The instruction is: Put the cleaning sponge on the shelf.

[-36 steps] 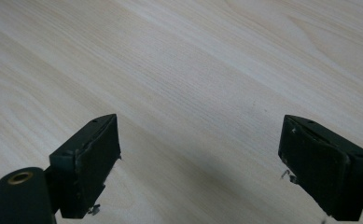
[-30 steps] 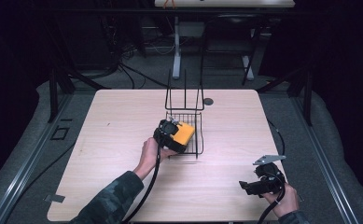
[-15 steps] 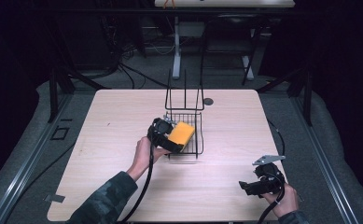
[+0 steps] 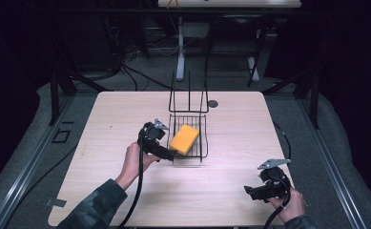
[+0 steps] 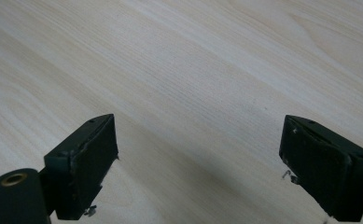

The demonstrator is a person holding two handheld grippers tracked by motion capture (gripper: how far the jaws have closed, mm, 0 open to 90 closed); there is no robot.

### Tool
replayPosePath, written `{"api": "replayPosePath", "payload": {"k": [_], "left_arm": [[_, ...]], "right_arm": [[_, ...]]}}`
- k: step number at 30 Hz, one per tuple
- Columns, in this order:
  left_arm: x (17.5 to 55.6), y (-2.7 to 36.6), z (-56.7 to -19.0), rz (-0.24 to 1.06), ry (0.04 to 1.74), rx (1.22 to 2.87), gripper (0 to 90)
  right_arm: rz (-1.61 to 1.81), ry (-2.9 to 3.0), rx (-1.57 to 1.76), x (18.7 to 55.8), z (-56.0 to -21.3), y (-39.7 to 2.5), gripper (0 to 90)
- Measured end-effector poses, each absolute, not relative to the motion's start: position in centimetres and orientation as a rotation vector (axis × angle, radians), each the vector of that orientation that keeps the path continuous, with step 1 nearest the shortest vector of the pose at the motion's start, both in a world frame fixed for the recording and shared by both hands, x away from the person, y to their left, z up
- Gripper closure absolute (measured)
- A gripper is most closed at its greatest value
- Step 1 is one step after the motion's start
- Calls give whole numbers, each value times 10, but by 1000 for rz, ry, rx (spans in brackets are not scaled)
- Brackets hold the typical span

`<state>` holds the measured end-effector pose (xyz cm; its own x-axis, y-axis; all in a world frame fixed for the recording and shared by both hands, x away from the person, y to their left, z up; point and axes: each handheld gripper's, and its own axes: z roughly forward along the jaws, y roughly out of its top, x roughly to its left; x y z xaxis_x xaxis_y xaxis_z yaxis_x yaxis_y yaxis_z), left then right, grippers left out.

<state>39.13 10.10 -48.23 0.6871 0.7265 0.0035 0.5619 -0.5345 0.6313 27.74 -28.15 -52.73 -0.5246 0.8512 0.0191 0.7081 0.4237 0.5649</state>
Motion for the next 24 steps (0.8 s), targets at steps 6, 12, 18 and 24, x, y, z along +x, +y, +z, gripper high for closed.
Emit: {"api": "replayPosePath", "payload": {"k": [6,12,18,24], "left_arm": [[382,113,-478,362,984,2282,3],[371,128,-471,381,982,2258,3],[359,148,-474,396,1006,2255,2],[348,169,-480,407,1048,2258,2]], "right_arm": [[753,2416,1356,278,-527,-282,109],[753,2412,1356,277,-527,-282,110],[750,2414,1355,277,-528,-282,111],[745,2415,1354,277,-528,-281,112]]}}
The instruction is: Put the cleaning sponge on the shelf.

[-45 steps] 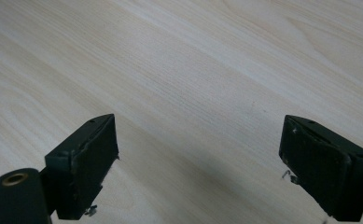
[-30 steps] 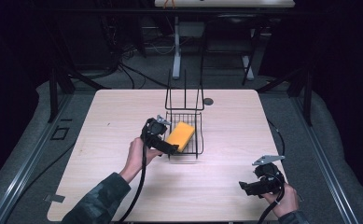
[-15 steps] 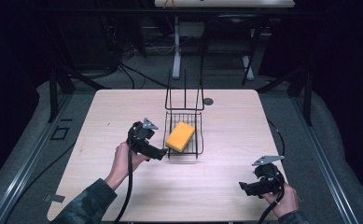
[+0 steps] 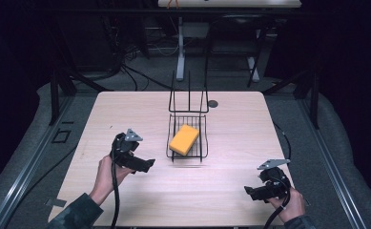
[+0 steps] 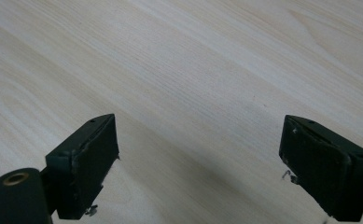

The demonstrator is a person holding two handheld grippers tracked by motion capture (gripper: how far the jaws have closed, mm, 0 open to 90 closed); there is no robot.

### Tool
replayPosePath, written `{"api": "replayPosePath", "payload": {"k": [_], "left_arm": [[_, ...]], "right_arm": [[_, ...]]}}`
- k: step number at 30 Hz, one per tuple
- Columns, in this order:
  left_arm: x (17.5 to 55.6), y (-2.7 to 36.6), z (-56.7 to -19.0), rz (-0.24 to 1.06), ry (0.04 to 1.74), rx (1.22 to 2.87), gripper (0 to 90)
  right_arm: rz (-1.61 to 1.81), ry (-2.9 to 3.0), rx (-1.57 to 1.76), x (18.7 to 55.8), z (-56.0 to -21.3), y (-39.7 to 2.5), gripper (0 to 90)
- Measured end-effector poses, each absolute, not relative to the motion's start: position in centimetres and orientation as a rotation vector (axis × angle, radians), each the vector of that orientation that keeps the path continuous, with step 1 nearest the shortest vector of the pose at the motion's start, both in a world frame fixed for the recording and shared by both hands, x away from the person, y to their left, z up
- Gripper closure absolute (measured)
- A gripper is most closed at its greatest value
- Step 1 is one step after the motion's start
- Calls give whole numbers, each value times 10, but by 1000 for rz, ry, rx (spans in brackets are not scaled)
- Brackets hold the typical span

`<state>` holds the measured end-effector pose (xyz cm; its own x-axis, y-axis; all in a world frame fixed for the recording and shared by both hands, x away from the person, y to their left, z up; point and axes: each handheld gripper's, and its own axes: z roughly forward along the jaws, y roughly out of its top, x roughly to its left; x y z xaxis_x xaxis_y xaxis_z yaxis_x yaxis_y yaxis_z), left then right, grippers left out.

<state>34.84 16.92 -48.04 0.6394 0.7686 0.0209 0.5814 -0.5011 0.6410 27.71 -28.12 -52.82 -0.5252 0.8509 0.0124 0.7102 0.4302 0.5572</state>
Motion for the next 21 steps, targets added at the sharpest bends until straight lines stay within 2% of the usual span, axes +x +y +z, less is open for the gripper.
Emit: {"api": "replayPosePath", "payload": {"k": [13,21], "left_arm": [[331,213,-514,361,1186,2248,0],[327,225,-534,314,1238,2240,0]], "right_arm": [[736,2421,1358,278,-530,-281,115],[725,2441,1356,279,-531,-282,117]]}}
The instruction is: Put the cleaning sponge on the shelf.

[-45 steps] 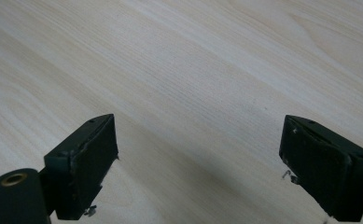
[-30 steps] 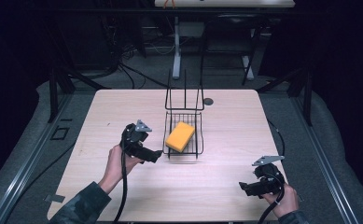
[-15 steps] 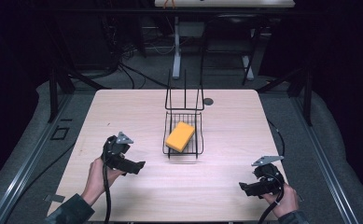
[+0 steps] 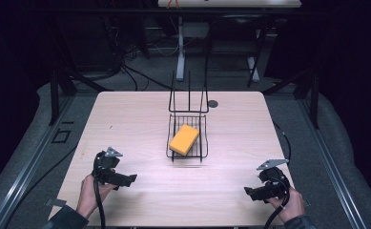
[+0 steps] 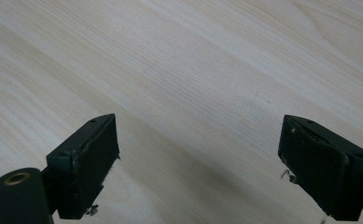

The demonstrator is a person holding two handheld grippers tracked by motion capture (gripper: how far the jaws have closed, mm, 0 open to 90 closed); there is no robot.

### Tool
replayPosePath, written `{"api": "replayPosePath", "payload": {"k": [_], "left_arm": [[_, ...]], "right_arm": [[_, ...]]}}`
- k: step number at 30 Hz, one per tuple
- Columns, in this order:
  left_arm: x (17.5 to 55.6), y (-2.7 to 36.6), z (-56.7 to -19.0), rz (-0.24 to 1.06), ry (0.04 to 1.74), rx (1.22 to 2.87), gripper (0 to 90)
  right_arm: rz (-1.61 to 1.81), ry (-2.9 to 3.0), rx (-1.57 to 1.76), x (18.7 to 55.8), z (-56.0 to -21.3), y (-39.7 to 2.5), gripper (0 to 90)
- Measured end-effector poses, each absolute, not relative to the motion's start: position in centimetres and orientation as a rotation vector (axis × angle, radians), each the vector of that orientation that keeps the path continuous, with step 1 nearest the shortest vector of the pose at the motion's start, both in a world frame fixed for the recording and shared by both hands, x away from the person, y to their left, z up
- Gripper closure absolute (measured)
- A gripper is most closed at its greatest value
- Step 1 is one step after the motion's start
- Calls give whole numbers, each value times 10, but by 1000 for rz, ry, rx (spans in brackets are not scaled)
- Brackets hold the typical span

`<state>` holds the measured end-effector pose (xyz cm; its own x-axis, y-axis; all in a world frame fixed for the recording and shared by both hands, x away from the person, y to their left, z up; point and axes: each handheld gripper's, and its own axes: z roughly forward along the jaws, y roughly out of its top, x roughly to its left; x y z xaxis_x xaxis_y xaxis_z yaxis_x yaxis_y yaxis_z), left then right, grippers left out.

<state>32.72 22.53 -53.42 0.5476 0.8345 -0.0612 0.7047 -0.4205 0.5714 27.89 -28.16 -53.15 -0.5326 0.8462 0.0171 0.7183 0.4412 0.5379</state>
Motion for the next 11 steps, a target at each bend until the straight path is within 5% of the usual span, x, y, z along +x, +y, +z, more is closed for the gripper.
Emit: {"api": "replayPosePath", "payload": {"k": [11], "left_arm": [[331,223,-537,319,1234,2236,1]], "right_arm": [[731,2441,1354,279,-532,-282,119]]}}
